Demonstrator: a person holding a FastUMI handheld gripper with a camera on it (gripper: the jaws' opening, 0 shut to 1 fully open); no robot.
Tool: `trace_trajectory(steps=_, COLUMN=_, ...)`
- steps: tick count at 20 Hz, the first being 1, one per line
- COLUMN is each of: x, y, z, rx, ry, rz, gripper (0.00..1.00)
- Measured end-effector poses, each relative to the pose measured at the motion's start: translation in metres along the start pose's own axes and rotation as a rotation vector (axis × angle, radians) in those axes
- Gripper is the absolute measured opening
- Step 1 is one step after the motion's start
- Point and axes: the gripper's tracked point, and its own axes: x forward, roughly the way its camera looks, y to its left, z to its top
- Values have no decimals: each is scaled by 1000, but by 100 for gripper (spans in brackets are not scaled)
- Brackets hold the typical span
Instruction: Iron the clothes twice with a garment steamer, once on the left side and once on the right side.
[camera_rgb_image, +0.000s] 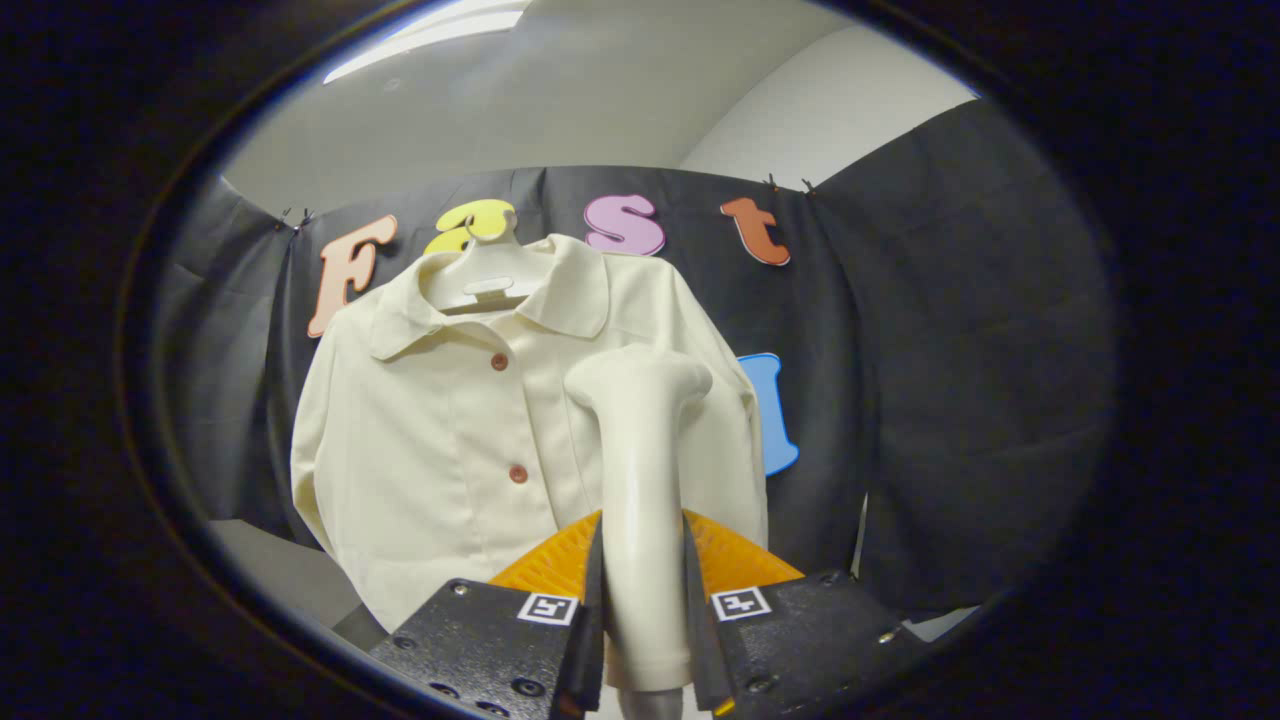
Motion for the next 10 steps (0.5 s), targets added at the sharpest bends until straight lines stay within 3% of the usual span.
trace_trajectory(steps=10, x=-32, y=-3, z=-54, rx=8, ry=81, rz=0, gripper=34)
